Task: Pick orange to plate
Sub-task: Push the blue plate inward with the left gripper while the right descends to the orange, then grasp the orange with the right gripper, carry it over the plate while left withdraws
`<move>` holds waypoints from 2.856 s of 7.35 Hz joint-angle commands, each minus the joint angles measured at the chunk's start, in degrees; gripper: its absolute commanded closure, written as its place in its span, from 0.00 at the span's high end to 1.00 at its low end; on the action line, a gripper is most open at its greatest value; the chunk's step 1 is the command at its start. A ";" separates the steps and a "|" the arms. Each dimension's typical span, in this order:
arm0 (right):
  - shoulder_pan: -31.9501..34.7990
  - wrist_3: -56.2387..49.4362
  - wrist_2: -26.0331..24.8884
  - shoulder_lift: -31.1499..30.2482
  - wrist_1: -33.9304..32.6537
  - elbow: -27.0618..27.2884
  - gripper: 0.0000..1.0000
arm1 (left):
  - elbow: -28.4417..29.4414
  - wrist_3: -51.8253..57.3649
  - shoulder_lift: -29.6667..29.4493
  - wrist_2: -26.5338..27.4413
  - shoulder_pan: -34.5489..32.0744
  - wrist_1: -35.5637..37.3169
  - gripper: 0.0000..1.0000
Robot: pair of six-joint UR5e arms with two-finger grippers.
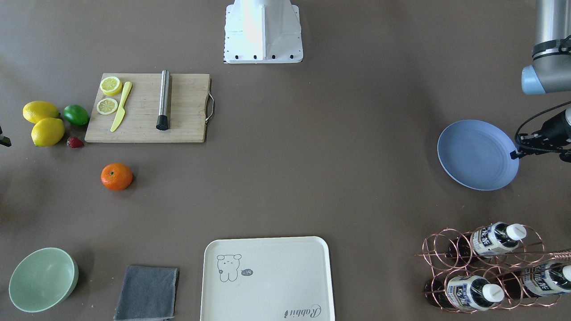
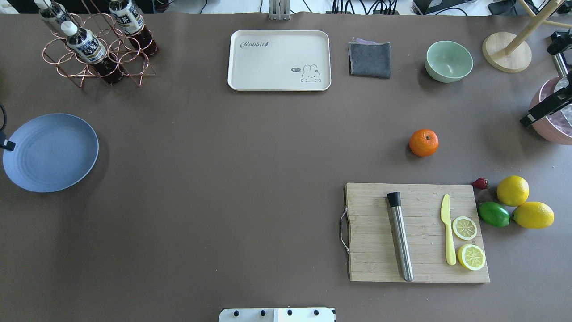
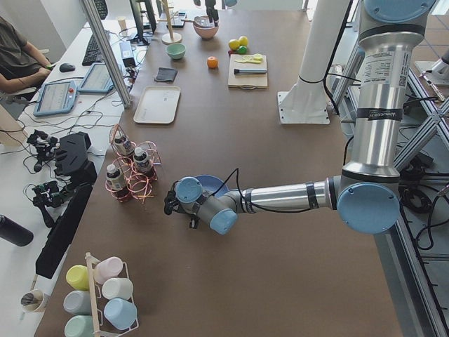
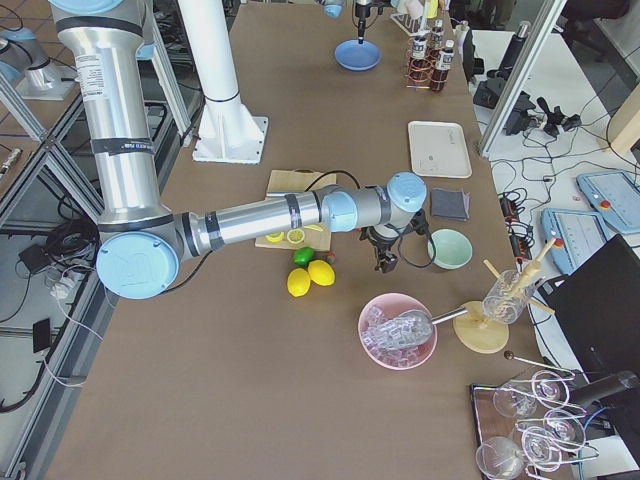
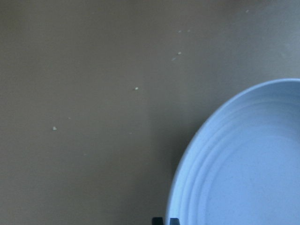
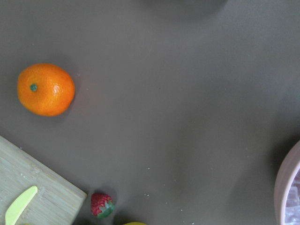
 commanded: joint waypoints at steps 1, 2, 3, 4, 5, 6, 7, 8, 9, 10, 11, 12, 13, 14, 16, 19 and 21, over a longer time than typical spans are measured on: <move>-5.72 10.30 -4.72 2.13 0.00 3.34 1.00 | -9.89 -15.76 0.00 -1.75 2.16 0.13 0.00; -8.71 13.91 -5.69 4.32 0.00 3.09 1.00 | -13.60 -22.62 -0.26 -0.71 6.19 0.22 0.00; -11.96 16.73 -8.48 6.60 -0.09 2.65 1.00 | -18.33 -29.22 -0.09 3.30 10.23 0.39 0.00; -14.34 18.85 -10.16 7.49 0.00 2.56 1.00 | -20.99 -34.16 -0.26 5.35 13.23 0.31 0.00; -15.67 20.43 -11.66 9.42 0.00 1.43 1.00 | -23.54 -38.64 -1.05 8.15 17.09 0.40 0.00; -16.46 21.06 -12.55 9.52 1.39 0.98 1.00 | -23.91 -46.43 -5.15 14.70 23.65 0.40 0.00; -16.82 23.76 -12.64 9.44 6.89 -2.07 1.00 | -23.92 -50.08 -7.54 19.21 28.24 0.92 0.00; -17.78 28.75 -13.51 9.44 13.47 -5.23 1.00 | -24.00 -51.85 -9.04 22.99 31.60 1.71 0.00; -17.96 29.93 -13.87 9.18 16.75 -6.83 1.00 | -24.27 -54.48 -11.75 26.69 34.94 4.59 0.00; -18.14 30.46 -13.87 9.26 16.87 -7.11 1.00 | -24.53 -55.99 -14.22 31.60 38.97 7.40 0.00; -18.92 31.86 -14.66 9.26 16.87 -7.28 1.00 | -24.36 -57.22 -15.28 35.13 42.67 8.38 0.00; -19.71 32.57 -16.40 9.43 16.96 -7.63 1.00 | -24.01 -59.50 -17.73 37.25 46.10 10.31 0.00; -20.24 35.10 -16.07 9.61 17.05 -6.94 1.00 | -24.00 -60.13 -21.06 39.62 47.70 15.03 0.00; -21.82 38.26 -15.98 10.05 17.14 -6.50 1.00 | -23.74 -60.22 -21.97 41.21 49.19 16.03 0.00; -23.93 38.29 -18.34 9.53 18.44 -7.28 1.00 | -23.39 -61.36 -22.15 43.67 51.39 16.04 0.00; -23.59 37.68 -19.23 9.26 18.81 -7.46 0.99 | -23.56 -61.45 -22.15 43.77 51.49 15.95 0.00; -23.76 37.76 -19.58 9.17 18.98 -8.33 0.94 | -23.48 -61.54 -22.06 43.86 51.67 15.95 0.00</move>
